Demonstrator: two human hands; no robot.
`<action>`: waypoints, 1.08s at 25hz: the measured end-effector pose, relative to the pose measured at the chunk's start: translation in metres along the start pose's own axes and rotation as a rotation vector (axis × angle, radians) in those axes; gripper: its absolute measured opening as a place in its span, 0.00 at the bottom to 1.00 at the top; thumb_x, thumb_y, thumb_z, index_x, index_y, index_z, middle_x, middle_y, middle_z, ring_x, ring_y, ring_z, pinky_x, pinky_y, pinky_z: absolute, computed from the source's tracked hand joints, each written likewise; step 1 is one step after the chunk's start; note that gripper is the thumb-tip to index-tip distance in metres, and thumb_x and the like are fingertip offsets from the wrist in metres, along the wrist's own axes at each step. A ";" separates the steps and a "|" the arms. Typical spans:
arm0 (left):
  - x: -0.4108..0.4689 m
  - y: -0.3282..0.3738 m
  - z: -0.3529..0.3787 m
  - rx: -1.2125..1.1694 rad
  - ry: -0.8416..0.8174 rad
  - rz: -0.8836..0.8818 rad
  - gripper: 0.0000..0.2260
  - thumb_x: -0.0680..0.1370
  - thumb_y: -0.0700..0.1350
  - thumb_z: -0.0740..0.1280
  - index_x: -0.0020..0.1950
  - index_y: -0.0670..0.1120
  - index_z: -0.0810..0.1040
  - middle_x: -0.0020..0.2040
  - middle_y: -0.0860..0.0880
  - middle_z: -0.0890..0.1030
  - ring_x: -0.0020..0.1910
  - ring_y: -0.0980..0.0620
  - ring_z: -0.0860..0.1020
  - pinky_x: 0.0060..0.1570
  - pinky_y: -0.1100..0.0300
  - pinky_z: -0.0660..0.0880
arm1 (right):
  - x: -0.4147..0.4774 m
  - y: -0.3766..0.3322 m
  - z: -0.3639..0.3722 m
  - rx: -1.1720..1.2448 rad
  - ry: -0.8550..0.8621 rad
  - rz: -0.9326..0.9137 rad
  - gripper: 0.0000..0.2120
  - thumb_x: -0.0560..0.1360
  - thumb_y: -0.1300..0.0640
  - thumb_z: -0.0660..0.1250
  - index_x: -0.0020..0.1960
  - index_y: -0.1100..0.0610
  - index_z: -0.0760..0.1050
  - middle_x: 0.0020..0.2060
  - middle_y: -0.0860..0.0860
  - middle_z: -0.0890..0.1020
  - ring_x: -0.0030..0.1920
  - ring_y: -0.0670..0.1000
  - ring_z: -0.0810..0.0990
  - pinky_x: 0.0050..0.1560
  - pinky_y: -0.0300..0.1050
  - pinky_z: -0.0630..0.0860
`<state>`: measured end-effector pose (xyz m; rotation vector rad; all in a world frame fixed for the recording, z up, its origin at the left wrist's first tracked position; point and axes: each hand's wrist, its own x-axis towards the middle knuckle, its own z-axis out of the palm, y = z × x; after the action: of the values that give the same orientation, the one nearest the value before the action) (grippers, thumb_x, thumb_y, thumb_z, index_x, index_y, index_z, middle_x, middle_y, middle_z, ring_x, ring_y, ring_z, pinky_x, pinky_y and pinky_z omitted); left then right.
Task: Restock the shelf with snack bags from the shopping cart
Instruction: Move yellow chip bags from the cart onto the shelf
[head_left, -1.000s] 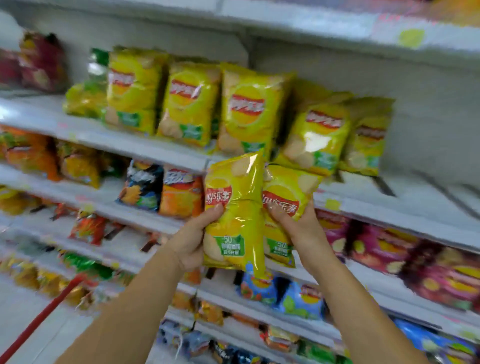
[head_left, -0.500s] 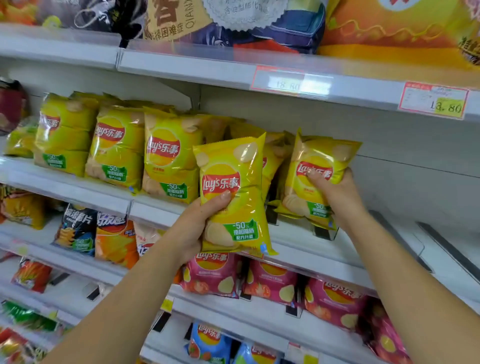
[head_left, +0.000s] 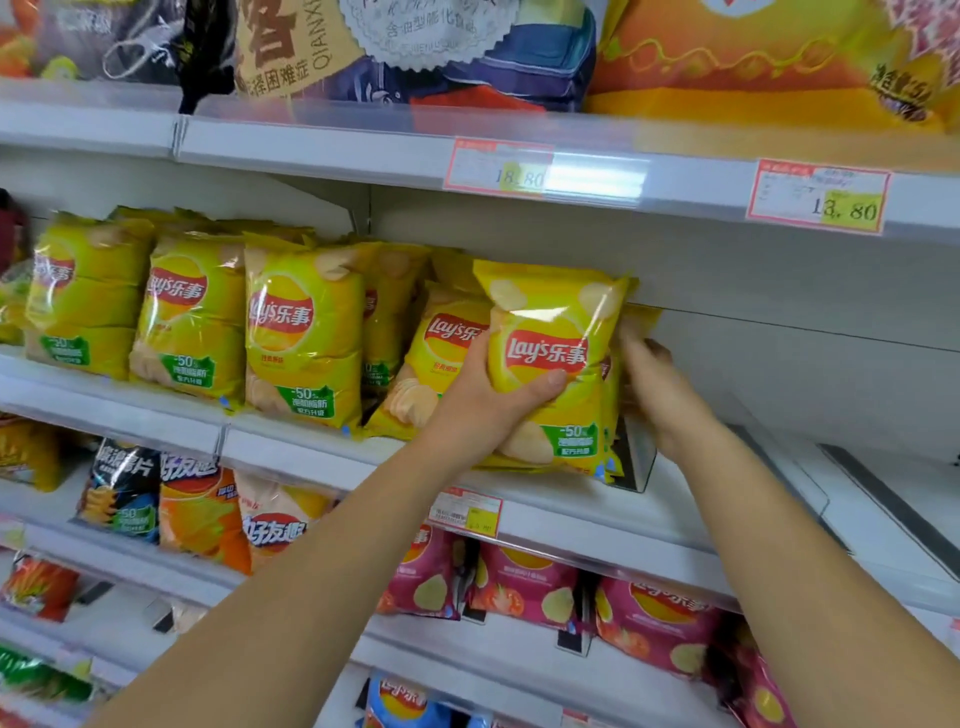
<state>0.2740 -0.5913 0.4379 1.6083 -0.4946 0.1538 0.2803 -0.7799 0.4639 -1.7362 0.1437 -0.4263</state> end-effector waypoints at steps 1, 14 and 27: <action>0.005 0.001 0.007 0.054 -0.019 0.037 0.34 0.71 0.55 0.74 0.72 0.58 0.61 0.59 0.57 0.78 0.52 0.62 0.78 0.47 0.69 0.75 | -0.005 -0.004 -0.004 0.139 0.045 -0.007 0.25 0.77 0.33 0.55 0.65 0.49 0.67 0.61 0.54 0.78 0.58 0.54 0.79 0.61 0.54 0.75; 0.034 -0.022 0.038 0.469 0.096 0.383 0.28 0.82 0.57 0.54 0.79 0.58 0.47 0.81 0.49 0.43 0.79 0.52 0.48 0.67 0.67 0.53 | -0.008 0.027 0.038 -0.007 0.222 -0.259 0.38 0.64 0.19 0.52 0.71 0.26 0.48 0.70 0.45 0.70 0.66 0.53 0.74 0.64 0.61 0.72; 0.024 -0.027 0.035 0.392 0.064 0.327 0.25 0.84 0.54 0.53 0.79 0.58 0.48 0.80 0.47 0.50 0.78 0.50 0.54 0.72 0.60 0.59 | -0.033 0.023 0.041 -0.017 0.157 -0.186 0.26 0.80 0.40 0.52 0.76 0.43 0.54 0.64 0.46 0.73 0.56 0.47 0.77 0.39 0.29 0.69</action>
<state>0.2994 -0.6300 0.4191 1.8851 -0.7079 0.5761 0.2679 -0.7363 0.4288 -1.7390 0.0985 -0.7008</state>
